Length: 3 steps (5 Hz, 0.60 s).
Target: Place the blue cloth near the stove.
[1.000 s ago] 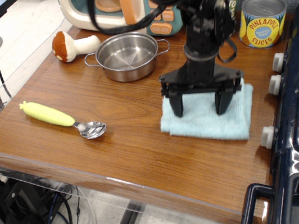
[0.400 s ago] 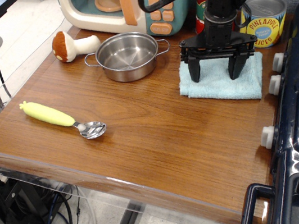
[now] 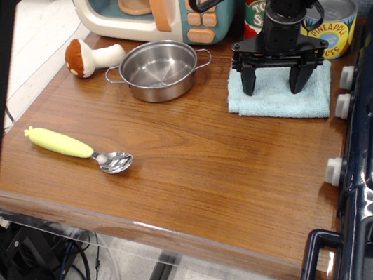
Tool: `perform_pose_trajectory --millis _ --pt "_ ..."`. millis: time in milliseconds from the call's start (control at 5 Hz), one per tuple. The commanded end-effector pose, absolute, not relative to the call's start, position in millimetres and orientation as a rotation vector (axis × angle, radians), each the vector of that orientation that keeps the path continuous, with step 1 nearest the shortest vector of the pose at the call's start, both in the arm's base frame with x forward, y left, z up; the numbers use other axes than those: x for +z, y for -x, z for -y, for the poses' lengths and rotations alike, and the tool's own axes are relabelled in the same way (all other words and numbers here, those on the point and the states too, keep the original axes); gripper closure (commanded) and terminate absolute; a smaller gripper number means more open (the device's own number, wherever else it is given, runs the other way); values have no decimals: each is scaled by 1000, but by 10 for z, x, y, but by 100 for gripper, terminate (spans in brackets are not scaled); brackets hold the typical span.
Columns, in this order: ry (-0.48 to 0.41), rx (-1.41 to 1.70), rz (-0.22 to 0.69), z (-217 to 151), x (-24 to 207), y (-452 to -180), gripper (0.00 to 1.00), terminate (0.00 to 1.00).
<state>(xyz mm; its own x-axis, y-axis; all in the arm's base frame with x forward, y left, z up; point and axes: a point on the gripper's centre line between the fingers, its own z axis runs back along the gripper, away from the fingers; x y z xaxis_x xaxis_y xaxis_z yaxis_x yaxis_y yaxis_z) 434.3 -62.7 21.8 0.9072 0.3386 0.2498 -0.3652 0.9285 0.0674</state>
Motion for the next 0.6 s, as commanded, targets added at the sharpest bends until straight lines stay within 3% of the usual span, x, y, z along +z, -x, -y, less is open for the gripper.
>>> perform_pose_trajectory --millis 0,400 --pt "-90 378 337 484 709 -4226 0 0" --pt "-27 440 395 381 1168 -4049 0 0"
